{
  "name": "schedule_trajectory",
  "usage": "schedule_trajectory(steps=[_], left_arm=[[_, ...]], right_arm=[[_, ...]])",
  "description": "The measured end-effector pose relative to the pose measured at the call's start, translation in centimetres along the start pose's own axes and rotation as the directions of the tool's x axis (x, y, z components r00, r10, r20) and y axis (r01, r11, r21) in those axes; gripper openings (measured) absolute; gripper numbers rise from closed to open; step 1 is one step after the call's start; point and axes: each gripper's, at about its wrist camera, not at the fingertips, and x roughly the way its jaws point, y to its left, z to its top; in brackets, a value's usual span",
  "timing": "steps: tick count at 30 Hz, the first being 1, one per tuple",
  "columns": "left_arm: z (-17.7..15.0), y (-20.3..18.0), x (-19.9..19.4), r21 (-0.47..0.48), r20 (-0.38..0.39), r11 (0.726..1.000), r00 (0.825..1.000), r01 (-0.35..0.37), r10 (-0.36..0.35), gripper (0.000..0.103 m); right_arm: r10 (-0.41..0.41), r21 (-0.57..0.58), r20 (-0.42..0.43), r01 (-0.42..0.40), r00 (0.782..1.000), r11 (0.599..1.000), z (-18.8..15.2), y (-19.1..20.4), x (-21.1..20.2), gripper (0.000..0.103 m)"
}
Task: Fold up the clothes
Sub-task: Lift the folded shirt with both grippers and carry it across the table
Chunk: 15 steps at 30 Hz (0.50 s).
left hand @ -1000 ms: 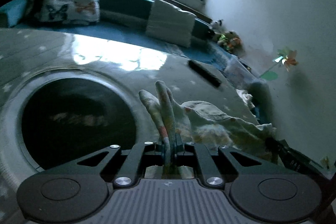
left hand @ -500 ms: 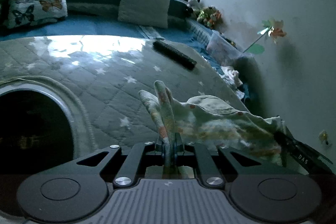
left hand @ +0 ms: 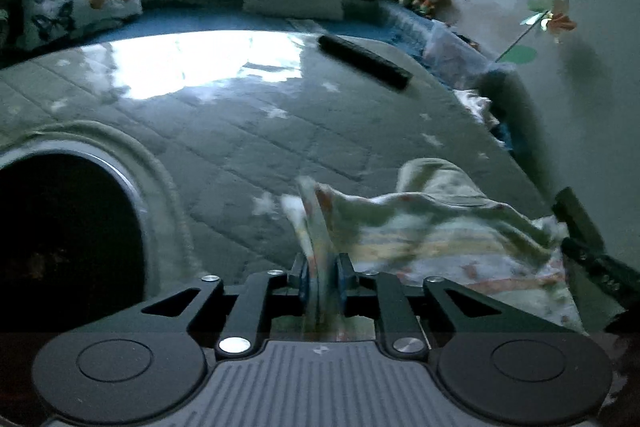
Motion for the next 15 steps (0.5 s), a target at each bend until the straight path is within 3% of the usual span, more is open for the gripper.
schedule_trajectory(steps=[5, 15], left_arm=[[0.5, 0.5, -0.7, -0.007, 0.027, 1.000, 1.000, -0.009, 0.009, 0.016], [1.9, -3.1, 1.3, 0.066, 0.005, 0.994, 0.996, 0.090, -0.091, 0.016]], right_arm=[[0.000, -0.003, 0.018, 0.000, 1.000, 1.000, 0.8, 0.3, -0.3, 0.015], [0.191, -0.028, -0.065, -0.193, 0.979, 0.981, 1.3, 4.7, 3.1, 0.015]])
